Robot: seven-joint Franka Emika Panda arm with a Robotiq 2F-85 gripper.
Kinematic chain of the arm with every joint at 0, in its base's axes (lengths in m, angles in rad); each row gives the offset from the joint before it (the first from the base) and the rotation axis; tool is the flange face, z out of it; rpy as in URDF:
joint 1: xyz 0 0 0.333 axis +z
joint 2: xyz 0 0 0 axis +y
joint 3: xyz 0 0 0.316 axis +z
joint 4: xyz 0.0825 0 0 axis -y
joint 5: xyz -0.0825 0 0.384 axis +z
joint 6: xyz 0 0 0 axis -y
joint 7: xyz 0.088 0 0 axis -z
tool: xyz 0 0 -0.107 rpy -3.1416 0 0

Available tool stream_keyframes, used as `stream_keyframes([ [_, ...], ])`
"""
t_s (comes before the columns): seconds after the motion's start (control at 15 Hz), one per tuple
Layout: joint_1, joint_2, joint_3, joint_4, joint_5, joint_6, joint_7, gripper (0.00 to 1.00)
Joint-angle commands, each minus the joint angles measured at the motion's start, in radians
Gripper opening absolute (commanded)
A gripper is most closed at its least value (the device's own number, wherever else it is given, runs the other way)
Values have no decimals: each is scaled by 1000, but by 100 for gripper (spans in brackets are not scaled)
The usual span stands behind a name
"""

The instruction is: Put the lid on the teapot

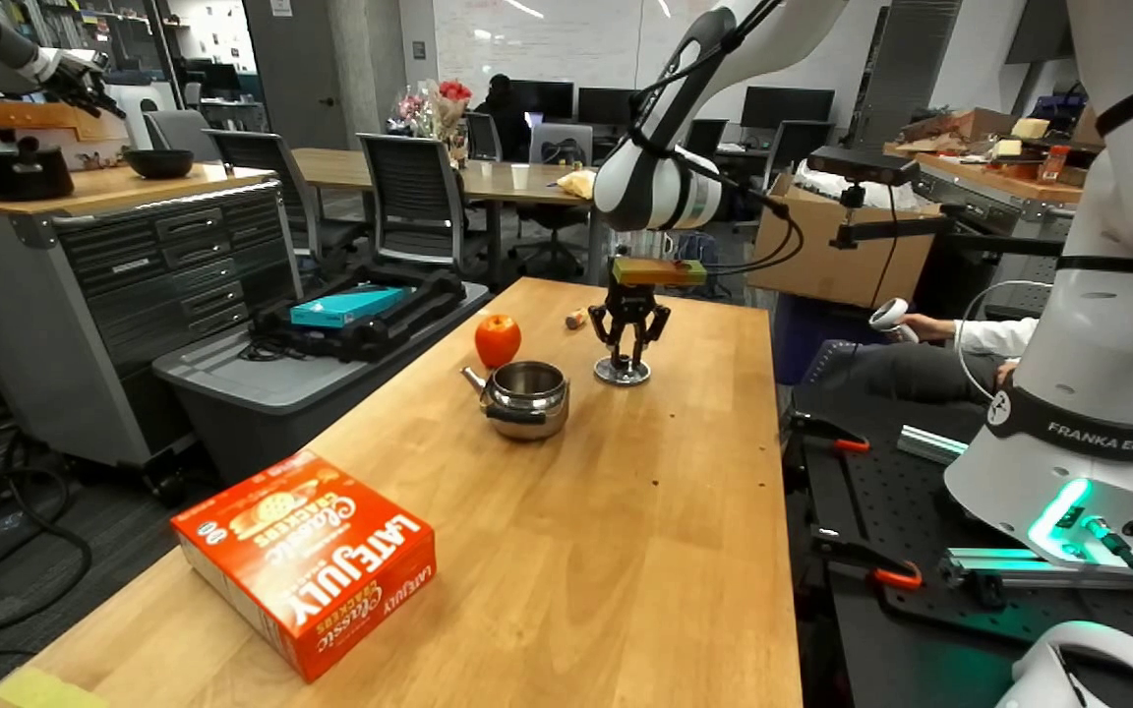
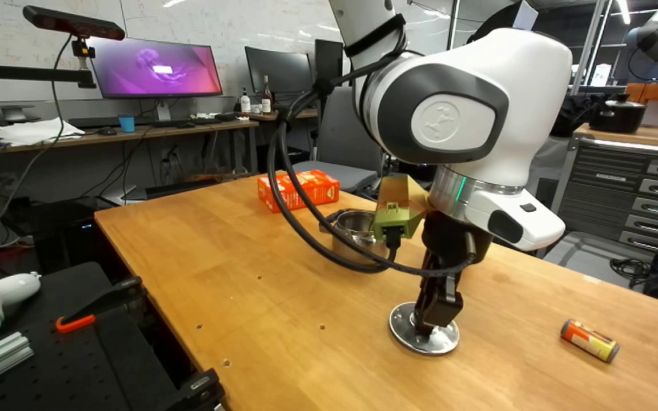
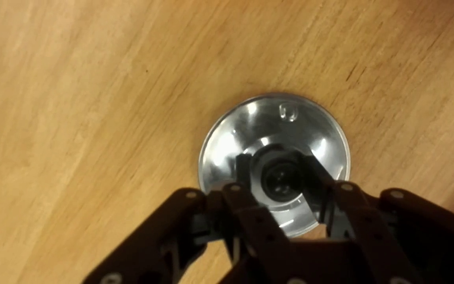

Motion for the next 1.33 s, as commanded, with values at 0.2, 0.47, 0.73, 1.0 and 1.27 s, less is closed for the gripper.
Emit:
stream_keyframes([
  [0.2, 2, 21, -9, 44, -21, -35, 34, 7],
  [0.47, 23, -11, -18, 16, -41, -25, 58, 7],
  [0.73, 65, -87, -19, -43, -84, -5, 89, 7],
  [1.0, 103, -180, -6, -118, -112, 34, 88, 7],
  [1.27, 123, -302, -3, -202, -140, 63, 65, 7],
])
